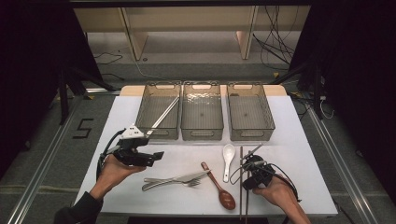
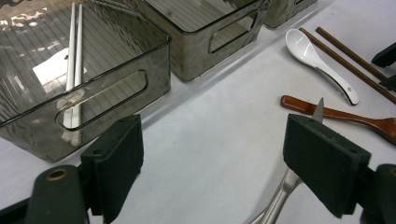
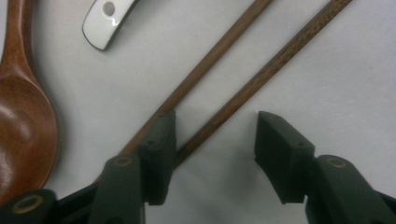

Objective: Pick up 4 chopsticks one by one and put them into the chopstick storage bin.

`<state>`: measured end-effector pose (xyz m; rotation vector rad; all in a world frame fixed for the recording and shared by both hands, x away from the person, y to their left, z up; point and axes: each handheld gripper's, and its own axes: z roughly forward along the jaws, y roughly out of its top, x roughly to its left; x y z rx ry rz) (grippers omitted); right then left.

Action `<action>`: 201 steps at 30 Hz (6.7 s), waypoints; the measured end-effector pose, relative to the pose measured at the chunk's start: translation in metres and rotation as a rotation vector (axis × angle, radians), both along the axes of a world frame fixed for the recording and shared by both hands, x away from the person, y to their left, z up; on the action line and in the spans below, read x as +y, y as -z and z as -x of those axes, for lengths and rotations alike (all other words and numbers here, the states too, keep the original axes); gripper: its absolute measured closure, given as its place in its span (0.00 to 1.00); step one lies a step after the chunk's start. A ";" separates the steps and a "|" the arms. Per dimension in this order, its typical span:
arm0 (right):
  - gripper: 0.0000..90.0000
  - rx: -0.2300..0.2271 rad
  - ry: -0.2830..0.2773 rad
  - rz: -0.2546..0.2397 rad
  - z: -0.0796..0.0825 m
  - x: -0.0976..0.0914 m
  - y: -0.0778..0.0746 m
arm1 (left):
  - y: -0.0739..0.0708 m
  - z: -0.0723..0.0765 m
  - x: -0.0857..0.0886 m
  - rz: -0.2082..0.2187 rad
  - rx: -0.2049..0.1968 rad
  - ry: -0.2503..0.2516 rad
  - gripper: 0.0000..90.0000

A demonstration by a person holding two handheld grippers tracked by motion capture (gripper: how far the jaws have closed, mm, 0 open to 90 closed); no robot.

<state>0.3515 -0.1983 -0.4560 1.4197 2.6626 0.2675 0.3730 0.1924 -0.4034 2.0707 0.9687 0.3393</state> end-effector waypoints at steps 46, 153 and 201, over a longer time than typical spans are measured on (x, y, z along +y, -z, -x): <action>0.95 -0.013 -0.083 0.035 -0.009 -0.021 -0.017 | 0.008 0.000 -0.008 -0.036 0.025 0.047 0.23; 0.45 -0.273 -0.503 -0.166 0.025 0.061 -0.073 | 0.007 0.011 -0.089 -0.261 0.130 0.562 0.92; 0.29 -0.214 -0.155 -0.183 0.026 -0.003 -0.035 | -0.029 -0.048 -0.005 -0.088 0.035 0.076 0.92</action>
